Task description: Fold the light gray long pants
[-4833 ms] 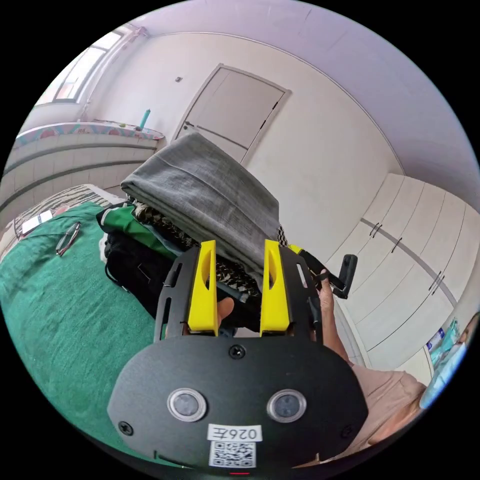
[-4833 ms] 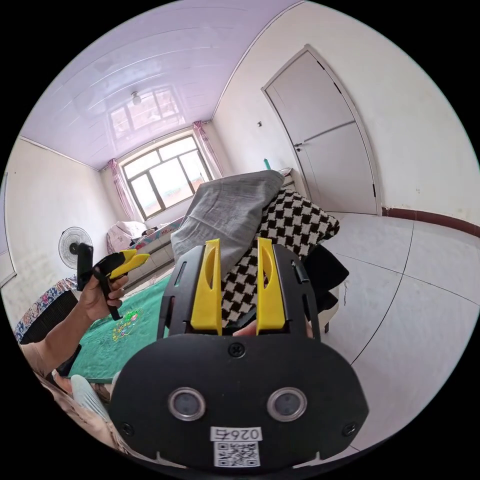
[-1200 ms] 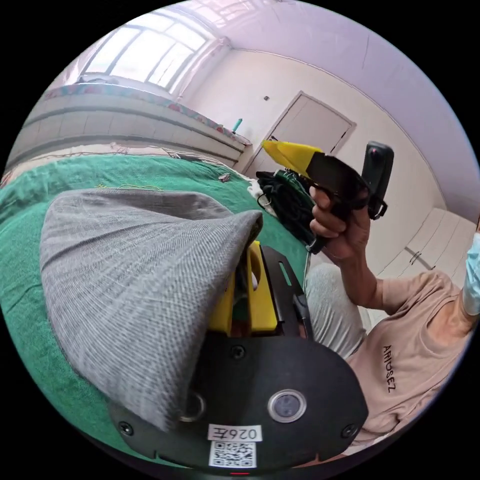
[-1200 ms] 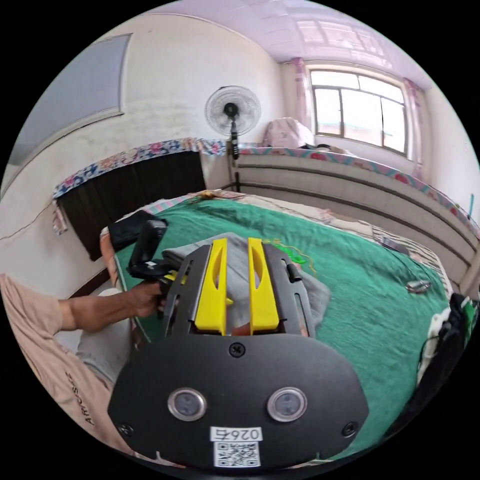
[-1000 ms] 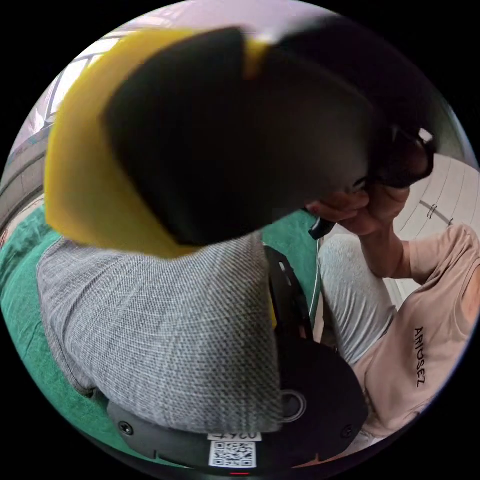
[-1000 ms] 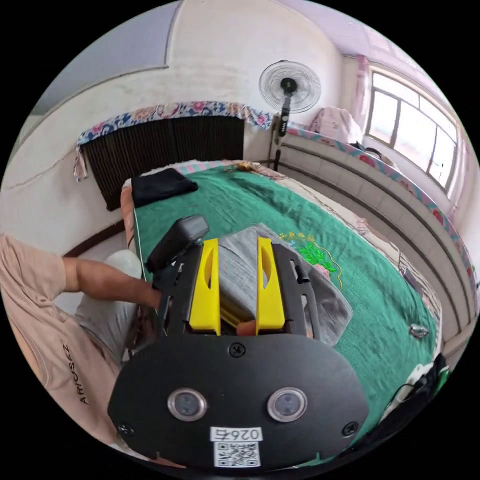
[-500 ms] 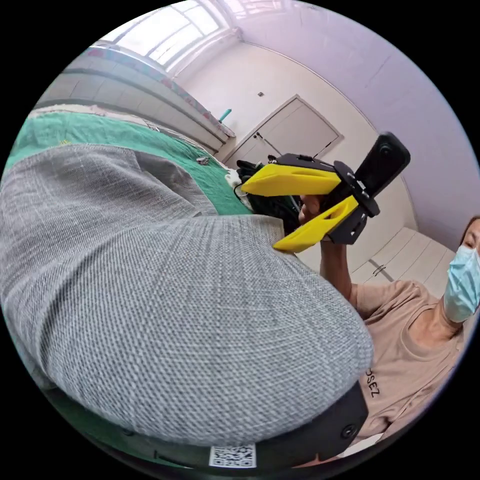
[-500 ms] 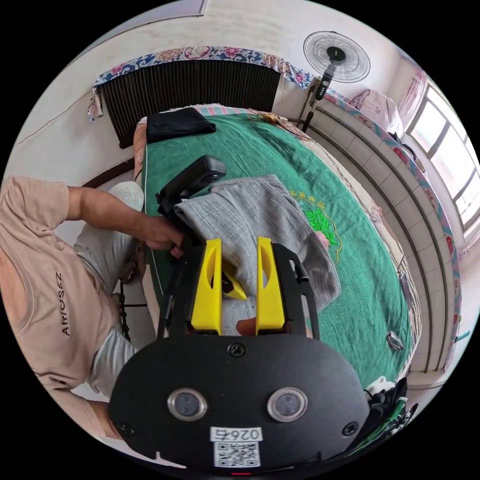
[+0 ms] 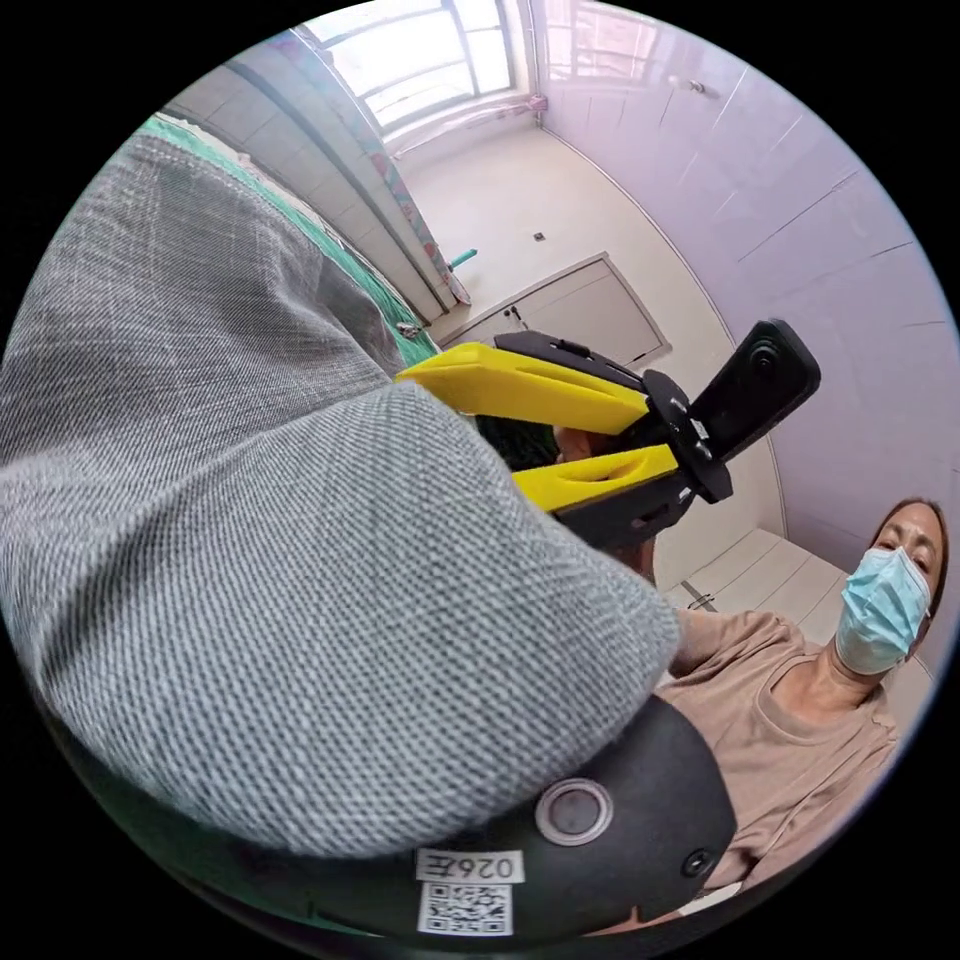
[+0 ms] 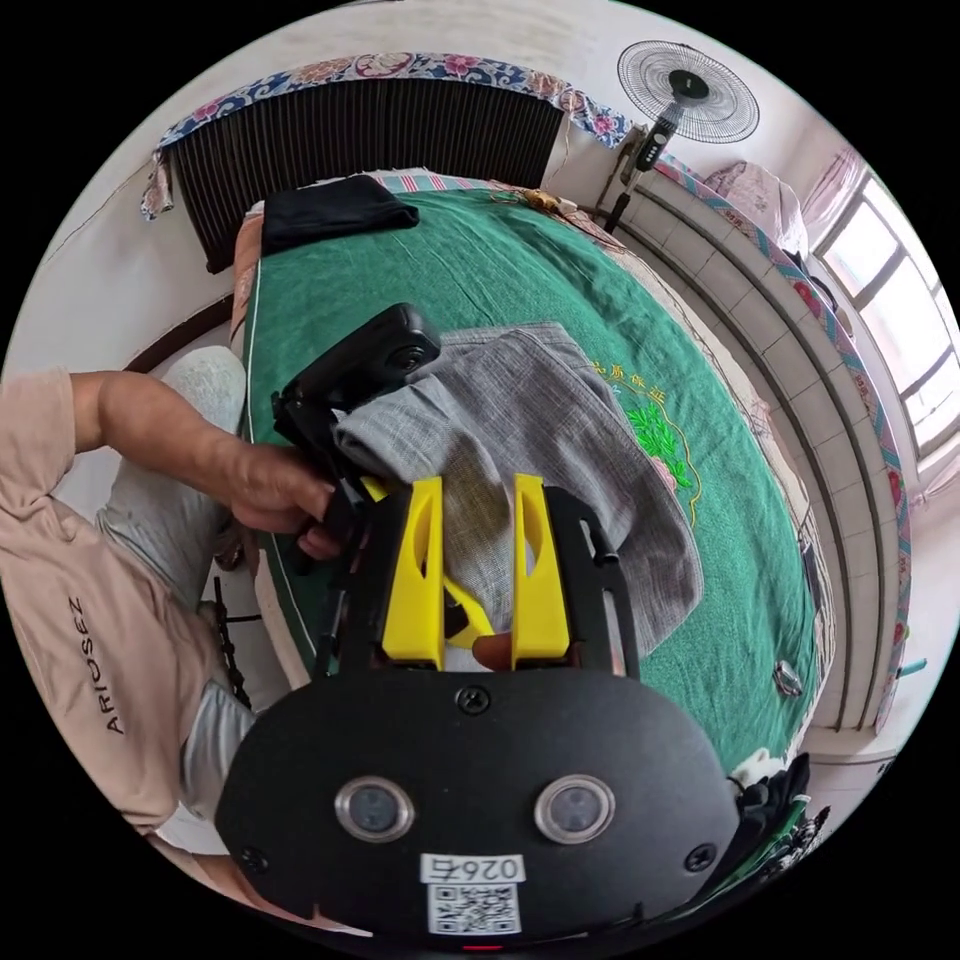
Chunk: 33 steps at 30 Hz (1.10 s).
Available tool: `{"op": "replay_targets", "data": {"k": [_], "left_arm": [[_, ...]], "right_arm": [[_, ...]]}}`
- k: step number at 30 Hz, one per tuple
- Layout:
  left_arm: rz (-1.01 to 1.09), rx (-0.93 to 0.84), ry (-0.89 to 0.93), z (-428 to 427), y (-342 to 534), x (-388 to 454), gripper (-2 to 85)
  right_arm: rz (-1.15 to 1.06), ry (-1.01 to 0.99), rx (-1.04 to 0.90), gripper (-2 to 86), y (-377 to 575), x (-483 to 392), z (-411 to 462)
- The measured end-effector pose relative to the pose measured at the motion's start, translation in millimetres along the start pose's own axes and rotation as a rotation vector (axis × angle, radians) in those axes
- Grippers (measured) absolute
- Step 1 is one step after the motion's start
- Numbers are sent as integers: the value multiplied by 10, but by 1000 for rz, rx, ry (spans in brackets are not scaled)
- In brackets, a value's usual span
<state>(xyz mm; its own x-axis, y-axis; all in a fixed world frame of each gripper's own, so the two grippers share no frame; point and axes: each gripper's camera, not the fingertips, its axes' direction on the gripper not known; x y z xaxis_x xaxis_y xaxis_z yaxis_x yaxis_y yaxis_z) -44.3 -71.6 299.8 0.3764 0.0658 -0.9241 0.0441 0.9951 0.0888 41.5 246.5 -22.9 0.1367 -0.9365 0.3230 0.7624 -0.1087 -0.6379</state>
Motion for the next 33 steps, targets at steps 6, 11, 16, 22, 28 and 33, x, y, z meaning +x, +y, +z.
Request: {"op": "replay_targets", "data": {"k": [6, 11, 16, 22, 28, 33], "left_arm": [[-41, 25, 40, -122, -21, 3, 123], [-92, 39, 109, -207, -30, -17, 118], [-24, -141, 260, -67, -114, 125, 4], [193, -20, 22, -573, -358, 506, -8], [188, 98, -809, -1327, -617, 674, 39], [-50, 45, -865, -1326, -790, 216, 186]], "right_arm": [[90, -97, -56, 15, 51, 374, 198], [268, -200, 49, -4, 366, 920, 38], [504, -304, 257, -9, 963, 1574, -271], [922, -213, 460, -12, 2206, 2319, -720], [1338, -83, 479, -7, 3400, 2742, -858], [1565, -135, 699, 47, 4051, 2744, -829]]}}
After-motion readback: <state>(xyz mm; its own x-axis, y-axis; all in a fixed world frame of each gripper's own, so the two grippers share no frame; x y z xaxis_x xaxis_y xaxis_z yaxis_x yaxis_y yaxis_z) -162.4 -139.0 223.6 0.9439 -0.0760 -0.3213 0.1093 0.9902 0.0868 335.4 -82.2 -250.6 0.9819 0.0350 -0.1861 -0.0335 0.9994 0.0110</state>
